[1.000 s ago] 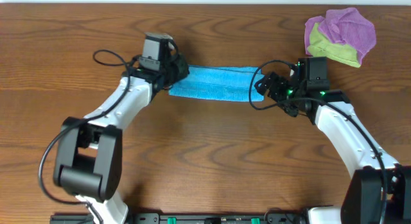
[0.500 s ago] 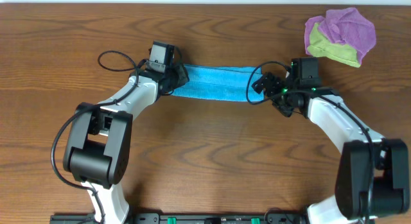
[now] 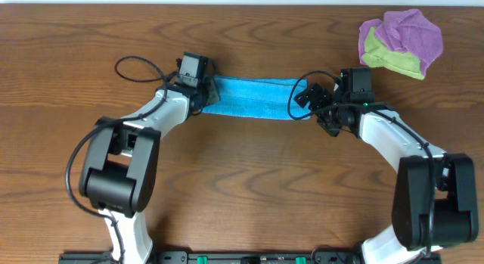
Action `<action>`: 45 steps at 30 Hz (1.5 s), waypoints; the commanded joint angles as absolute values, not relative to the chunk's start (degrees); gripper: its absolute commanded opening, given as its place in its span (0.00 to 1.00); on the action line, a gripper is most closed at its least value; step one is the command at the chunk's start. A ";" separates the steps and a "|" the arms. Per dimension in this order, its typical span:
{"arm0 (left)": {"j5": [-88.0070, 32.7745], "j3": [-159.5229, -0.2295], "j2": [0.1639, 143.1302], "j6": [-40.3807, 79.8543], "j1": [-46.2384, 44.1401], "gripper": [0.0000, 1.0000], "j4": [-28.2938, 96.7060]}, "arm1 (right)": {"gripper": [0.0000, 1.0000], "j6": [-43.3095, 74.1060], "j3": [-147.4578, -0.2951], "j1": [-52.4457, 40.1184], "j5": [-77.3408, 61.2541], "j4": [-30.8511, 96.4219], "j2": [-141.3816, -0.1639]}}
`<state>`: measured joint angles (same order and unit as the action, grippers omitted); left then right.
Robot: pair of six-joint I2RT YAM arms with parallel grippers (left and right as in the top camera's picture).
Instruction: Fold the cloth
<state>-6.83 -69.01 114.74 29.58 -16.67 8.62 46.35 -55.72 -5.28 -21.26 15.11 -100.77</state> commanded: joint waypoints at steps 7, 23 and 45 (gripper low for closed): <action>-5.54 -68.97 116.88 28.29 -17.02 0.06 9.17 | 0.98 48.23 -56.45 -6.87 -21.02 13.58 -102.72; -5.54 -68.97 116.88 28.29 -17.02 0.06 10.50 | 0.80 51.46 -56.45 -7.64 -21.28 6.94 -108.60; -5.54 -68.97 116.88 28.27 -17.02 0.05 13.34 | 0.01 48.71 -56.69 -9.19 -23.83 -2.42 -110.32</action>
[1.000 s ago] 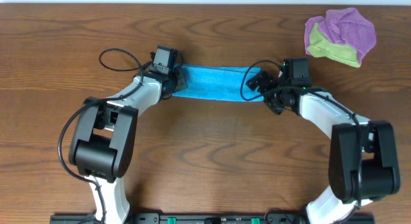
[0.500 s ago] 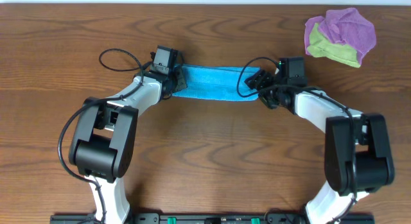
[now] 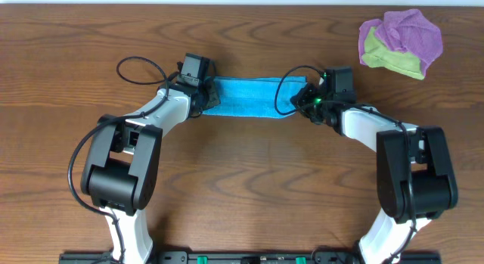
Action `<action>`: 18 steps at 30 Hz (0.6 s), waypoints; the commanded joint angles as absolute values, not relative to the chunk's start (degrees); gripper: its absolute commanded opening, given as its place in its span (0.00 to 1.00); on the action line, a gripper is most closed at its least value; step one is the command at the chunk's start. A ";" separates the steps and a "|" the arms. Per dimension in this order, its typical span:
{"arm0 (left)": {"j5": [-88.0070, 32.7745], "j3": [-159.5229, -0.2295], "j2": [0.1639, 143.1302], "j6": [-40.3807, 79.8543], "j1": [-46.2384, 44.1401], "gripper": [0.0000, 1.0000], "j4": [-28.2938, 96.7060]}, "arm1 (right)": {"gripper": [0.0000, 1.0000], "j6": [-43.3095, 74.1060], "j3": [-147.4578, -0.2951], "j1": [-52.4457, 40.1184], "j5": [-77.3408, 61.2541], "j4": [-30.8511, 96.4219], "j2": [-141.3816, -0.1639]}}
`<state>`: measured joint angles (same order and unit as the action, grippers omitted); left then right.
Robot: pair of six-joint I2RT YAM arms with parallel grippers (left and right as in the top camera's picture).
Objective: Fold the cloth
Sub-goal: 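Fold the strip's right end with the right gripper toward the left gripper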
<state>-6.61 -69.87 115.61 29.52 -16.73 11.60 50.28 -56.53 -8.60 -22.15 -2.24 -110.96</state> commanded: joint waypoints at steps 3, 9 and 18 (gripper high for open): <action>-5.56 -68.97 116.88 28.29 -17.02 0.06 13.34 | 0.01 47.55 -57.12 -9.41 -23.83 -2.37 -108.79; -5.61 -68.97 116.88 28.29 -17.02 0.06 13.34 | 0.01 46.41 -57.76 -10.90 -23.86 -2.37 -105.60; -5.85 -68.97 116.88 28.29 -17.02 0.06 13.34 | 0.01 46.17 -61.23 -15.88 -23.77 -2.42 -105.38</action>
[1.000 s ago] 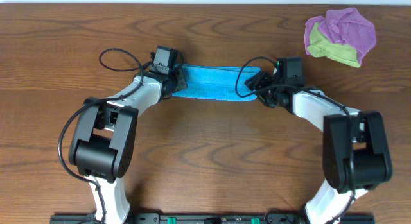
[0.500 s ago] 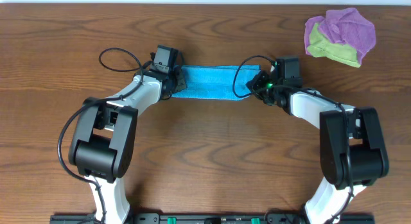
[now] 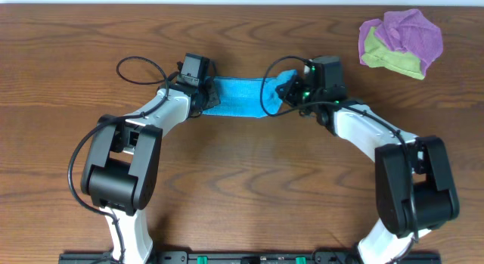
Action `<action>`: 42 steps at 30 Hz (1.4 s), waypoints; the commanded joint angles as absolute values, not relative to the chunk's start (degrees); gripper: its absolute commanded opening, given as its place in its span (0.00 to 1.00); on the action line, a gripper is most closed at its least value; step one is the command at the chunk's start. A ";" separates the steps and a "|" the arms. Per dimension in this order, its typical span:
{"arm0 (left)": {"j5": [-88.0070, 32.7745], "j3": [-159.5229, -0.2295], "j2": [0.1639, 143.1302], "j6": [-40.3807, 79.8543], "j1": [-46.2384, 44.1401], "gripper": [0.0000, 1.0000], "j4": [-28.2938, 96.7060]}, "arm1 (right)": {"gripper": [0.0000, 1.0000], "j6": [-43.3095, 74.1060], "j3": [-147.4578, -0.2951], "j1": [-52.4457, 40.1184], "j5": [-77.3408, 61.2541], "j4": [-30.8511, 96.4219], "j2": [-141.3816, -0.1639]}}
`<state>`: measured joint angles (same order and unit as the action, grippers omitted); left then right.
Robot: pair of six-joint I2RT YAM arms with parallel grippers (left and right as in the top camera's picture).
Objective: Fold the cloth
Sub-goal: 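Fold the strip's right end with the right gripper toward the left gripper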
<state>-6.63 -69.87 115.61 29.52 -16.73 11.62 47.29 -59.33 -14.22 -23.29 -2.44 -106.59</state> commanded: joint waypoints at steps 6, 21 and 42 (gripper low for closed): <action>-6.00 -69.08 116.88 28.29 -17.02 0.06 13.34 | 0.01 46.19 -62.87 -17.91 -23.42 -2.44 -105.38; -6.68 -70.48 116.88 28.27 -16.99 0.06 13.56 | 0.01 46.22 -63.13 -23.79 -20.75 -4.62 -105.38; -7.09 -73.60 116.29 26.96 -16.95 0.06 16.73 | 0.01 43.40 -67.79 -26.39 -18.41 -0.93 -106.15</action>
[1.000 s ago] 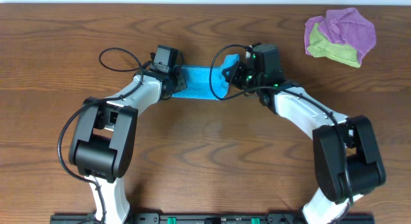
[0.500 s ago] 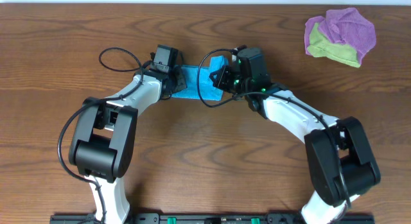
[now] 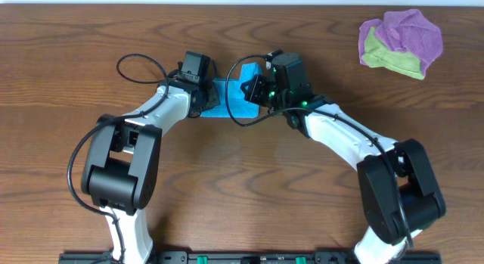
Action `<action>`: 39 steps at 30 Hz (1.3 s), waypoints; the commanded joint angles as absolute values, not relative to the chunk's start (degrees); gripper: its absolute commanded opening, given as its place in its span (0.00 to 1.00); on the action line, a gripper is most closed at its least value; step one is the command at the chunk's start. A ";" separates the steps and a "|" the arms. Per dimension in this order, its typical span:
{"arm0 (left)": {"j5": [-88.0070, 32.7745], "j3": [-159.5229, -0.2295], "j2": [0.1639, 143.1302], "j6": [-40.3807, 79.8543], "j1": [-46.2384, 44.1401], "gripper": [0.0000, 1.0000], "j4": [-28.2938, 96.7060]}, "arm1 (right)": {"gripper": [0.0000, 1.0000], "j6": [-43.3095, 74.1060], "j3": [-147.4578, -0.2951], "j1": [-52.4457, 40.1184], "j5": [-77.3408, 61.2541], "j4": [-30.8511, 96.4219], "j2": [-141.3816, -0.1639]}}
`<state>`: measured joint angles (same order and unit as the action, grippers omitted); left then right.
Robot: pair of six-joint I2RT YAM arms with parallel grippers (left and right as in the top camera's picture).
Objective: Fold the cloth
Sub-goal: 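Fold the strip's right end with the right gripper toward the left gripper, then press the folded end down with the right gripper near the left gripper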
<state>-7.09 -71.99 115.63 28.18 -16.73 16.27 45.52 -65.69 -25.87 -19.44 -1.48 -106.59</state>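
The blue cloth (image 3: 229,102) lies at the back middle of the table, bunched into a short piece between the two grippers. My left gripper (image 3: 209,97) sits on its left end, apparently shut on it, though the wrist hides the fingers. My right gripper (image 3: 253,90) is shut on the cloth's right end and holds it raised. A blue corner (image 3: 249,69) sticks up just behind that gripper. The two grippers are only a short way apart.
A crumpled heap of purple and green cloths (image 3: 401,43) lies at the back right corner. The wooden table (image 3: 242,188) stretches bare in front of the arms. Black cables loop beside each wrist.
My right gripper has moved further left with the cloth's right end, so the visible blue strip is much shorter. The left gripper has stayed put.
At first the cloth lay stretched in a long strip between both grippers. My right gripper then stood a little further left with its end, and further left again at the last earlier moment. Now that end is close to the left gripper.
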 commanded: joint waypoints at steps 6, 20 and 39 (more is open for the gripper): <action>-7.09 -74.67 115.68 26.94 -16.91 0.06 17.58 | 0.01 42.57 -68.58 -26.46 -18.24 0.23 -106.52; -6.96 -76.79 113.19 25.26 -15.97 0.06 19.90 | 0.01 42.48 -70.74 -28.75 -18.46 0.51 -110.63; -5.80 -76.79 106.98 25.26 -7.31 0.06 21.85 | 0.01 41.89 -76.77 -31.18 -19.75 1.30 -116.27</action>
